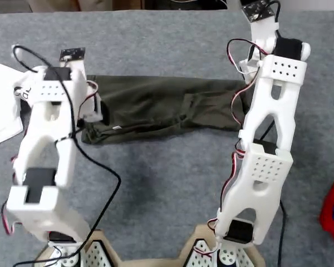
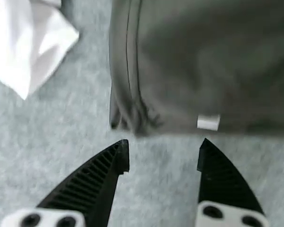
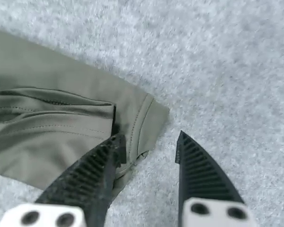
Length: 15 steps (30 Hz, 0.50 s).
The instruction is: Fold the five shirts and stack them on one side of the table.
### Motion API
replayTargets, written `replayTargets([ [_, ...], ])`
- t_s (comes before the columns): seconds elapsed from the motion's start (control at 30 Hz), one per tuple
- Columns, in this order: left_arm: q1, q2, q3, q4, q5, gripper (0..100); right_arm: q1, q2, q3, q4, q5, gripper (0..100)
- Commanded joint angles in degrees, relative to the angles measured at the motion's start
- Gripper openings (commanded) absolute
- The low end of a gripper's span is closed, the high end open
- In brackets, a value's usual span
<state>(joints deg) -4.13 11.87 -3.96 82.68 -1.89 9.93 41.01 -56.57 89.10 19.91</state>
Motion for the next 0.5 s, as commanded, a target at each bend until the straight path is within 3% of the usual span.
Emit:
replayTargets([
  [0.0,-0.4,5.6,-10.5,-1.1,1.8,24,0.5,0.1,-2.8,-1.8,-0.4,17.8],
  [0.47,-4.0,28.4,-33.1,2.1,1.8,23,0.5,0.5,-2.8,-2.0,-0.7,17.7],
])
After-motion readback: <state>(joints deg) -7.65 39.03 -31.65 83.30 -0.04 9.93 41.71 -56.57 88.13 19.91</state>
